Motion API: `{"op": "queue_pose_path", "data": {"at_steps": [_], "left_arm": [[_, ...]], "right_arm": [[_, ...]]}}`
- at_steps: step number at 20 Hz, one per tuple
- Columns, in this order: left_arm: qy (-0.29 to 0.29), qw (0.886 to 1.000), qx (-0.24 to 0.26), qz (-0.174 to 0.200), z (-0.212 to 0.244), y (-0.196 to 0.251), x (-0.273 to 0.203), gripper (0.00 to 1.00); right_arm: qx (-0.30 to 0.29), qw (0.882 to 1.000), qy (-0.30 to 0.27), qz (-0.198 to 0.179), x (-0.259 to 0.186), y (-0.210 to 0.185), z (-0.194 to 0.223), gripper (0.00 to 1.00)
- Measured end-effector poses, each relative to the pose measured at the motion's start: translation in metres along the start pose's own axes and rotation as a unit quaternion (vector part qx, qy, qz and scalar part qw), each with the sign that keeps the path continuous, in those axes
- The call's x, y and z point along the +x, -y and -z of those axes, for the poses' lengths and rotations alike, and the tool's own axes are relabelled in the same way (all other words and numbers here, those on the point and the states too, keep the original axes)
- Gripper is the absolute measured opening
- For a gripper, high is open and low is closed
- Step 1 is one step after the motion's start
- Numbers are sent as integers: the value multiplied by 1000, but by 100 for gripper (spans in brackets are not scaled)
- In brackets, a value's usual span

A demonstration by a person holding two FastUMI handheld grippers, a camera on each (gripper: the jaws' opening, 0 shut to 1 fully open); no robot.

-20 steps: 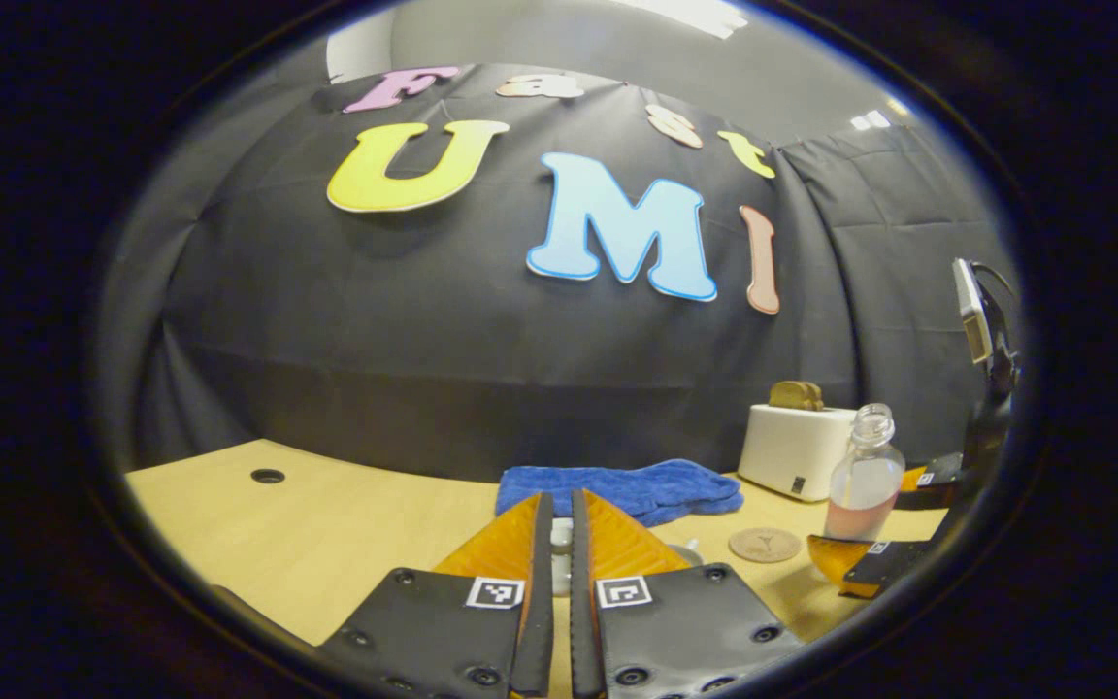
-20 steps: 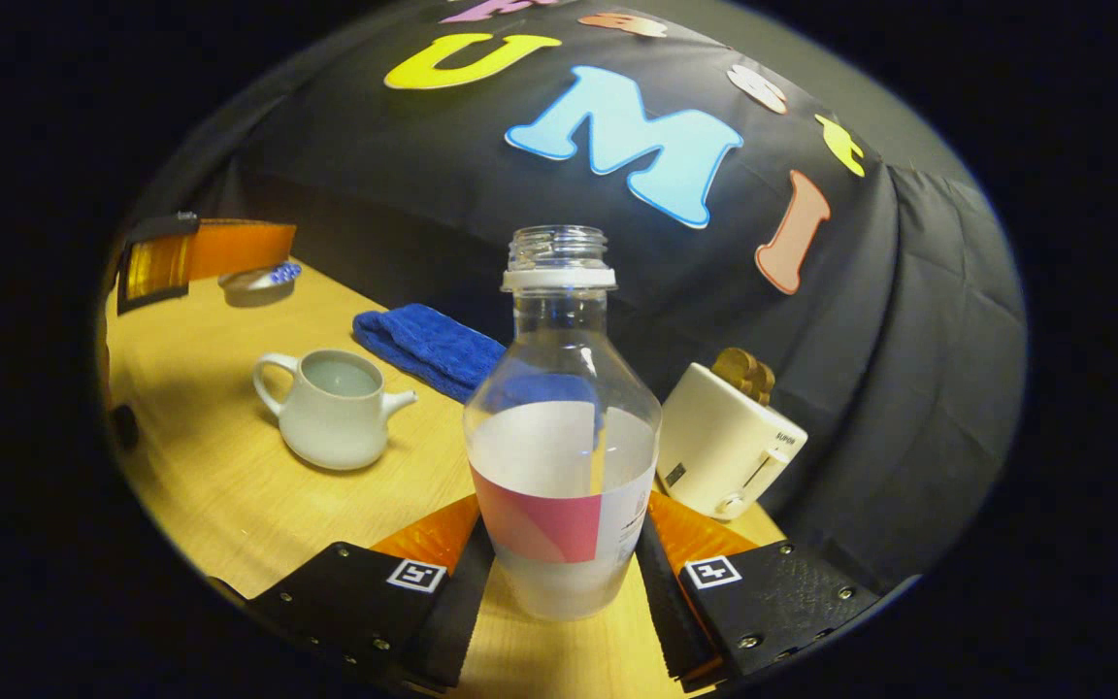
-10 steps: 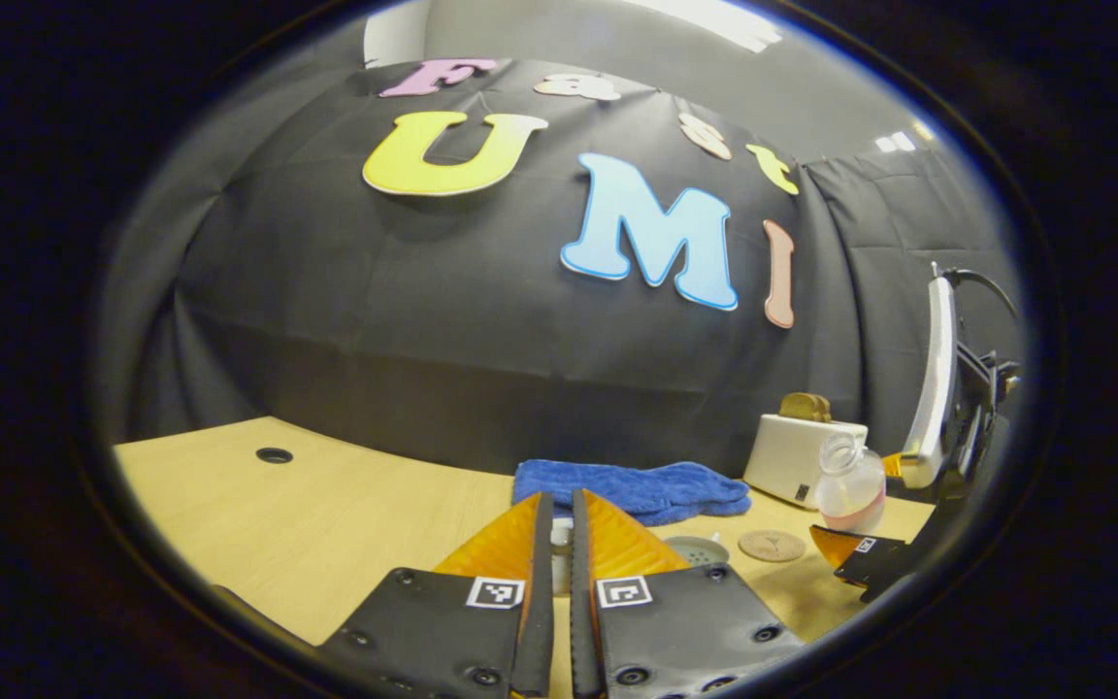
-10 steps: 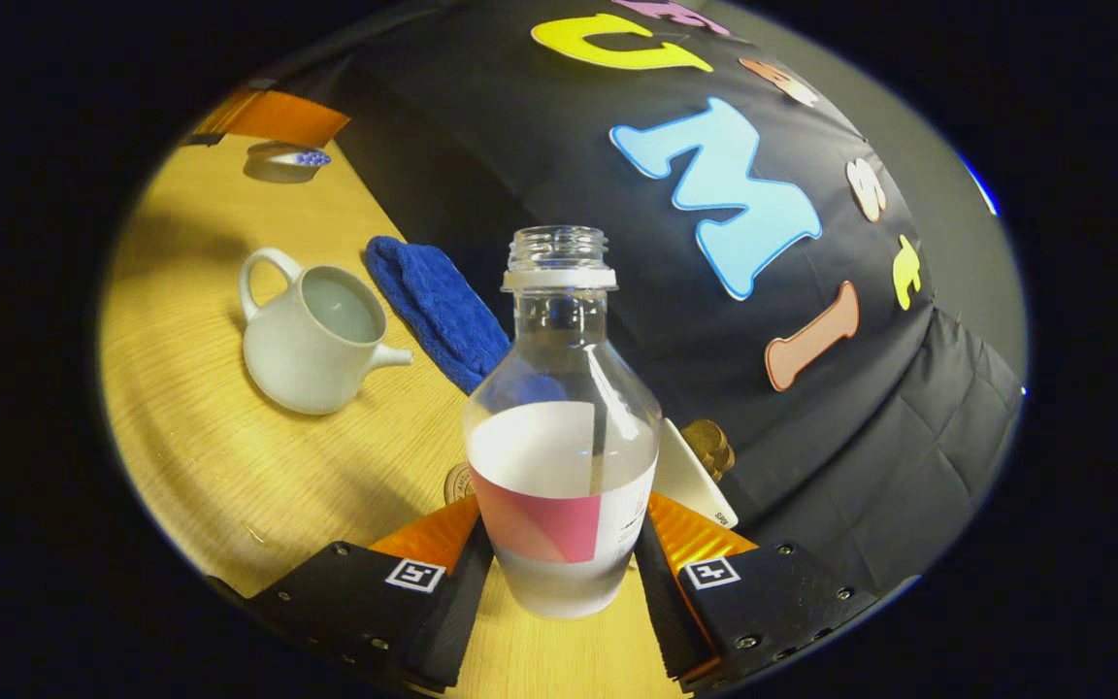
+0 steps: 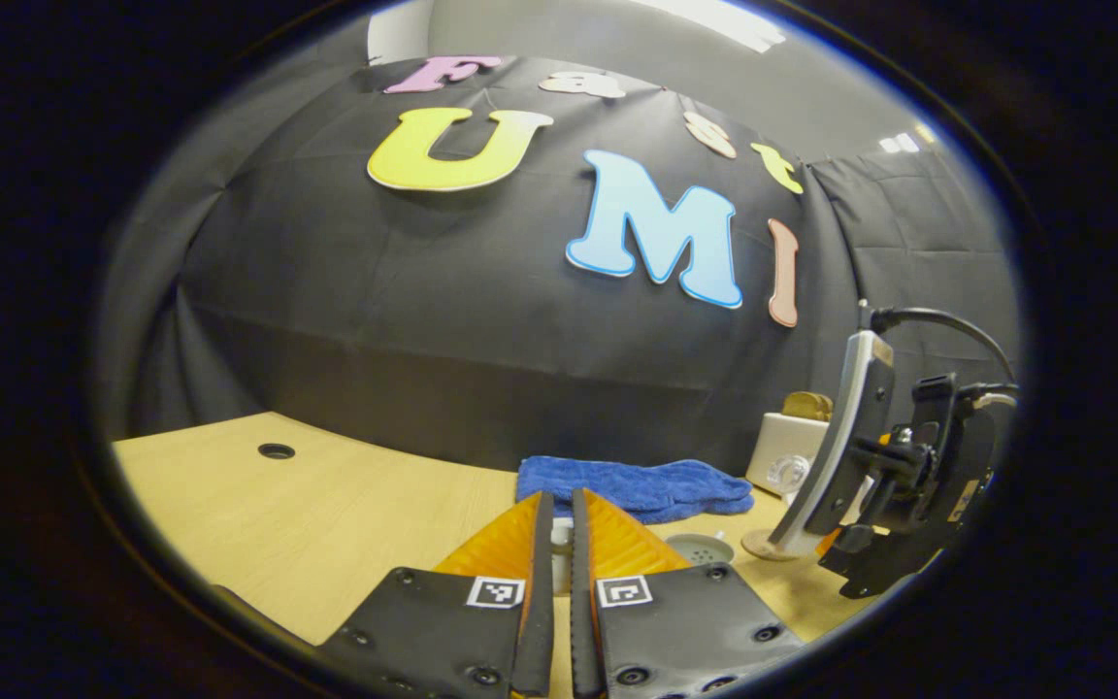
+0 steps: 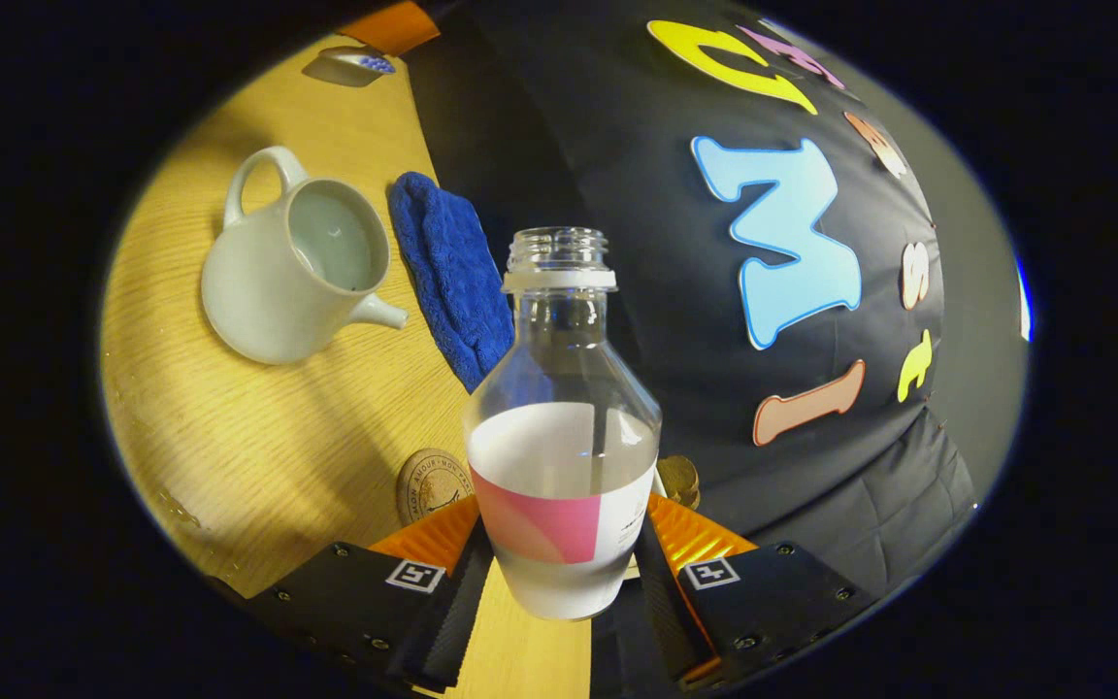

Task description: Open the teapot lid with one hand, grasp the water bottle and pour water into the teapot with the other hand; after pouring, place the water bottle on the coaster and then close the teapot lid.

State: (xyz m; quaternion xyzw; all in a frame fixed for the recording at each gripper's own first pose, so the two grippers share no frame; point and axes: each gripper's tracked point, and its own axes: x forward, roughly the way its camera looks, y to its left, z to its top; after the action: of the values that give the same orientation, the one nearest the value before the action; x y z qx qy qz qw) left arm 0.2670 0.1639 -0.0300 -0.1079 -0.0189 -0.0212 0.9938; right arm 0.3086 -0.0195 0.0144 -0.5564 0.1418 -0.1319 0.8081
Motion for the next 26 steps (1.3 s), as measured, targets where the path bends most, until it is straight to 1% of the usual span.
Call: {"op": "queue_pose_path", "data": {"at_steps": [4, 9, 13, 15, 18, 19, 20, 21, 22, 26], "left_arm": [[-1, 1000, 0, 0, 1, 0, 0, 14], [-4, 1000, -6, 0, 1, -2, 2, 14], [-5, 1000, -27, -4, 0, -9, 1, 14], [-5, 999, -41, -8, 0, -14, 1, 14], [-4, 998, -58, -12, 1, -20, 2, 14], [-4, 998, -61, -12, 0, -21, 2, 14], [-5, 998, -61, -11, 1, -21, 3, 14], [-7, 998, -59, -11, 2, -19, 2, 14], [-9, 998, -57, -10, 3, -18, 2, 14], [-7, 998, -59, -9, 2, -20, 1, 13]], "right_arm": [[-80, 996, 20, 21, -5, 0, -8, 74], [-153, 987, 39, 41, -8, 1, -13, 74], [-182, 981, 48, 45, -9, 2, -16, 74], [-204, 976, 54, 60, -12, 3, -21, 74], [-243, 966, 62, 66, -9, 8, -25, 74], [-258, 961, 64, 71, -9, 11, -27, 74], [-270, 958, 66, 74, -8, 11, -28, 71], [-278, 955, 67, 77, -8, 13, -29, 71], [-285, 953, 70, 79, -8, 13, -30, 74], [-303, 946, 76, 87, -12, 15, -35, 74]]}}
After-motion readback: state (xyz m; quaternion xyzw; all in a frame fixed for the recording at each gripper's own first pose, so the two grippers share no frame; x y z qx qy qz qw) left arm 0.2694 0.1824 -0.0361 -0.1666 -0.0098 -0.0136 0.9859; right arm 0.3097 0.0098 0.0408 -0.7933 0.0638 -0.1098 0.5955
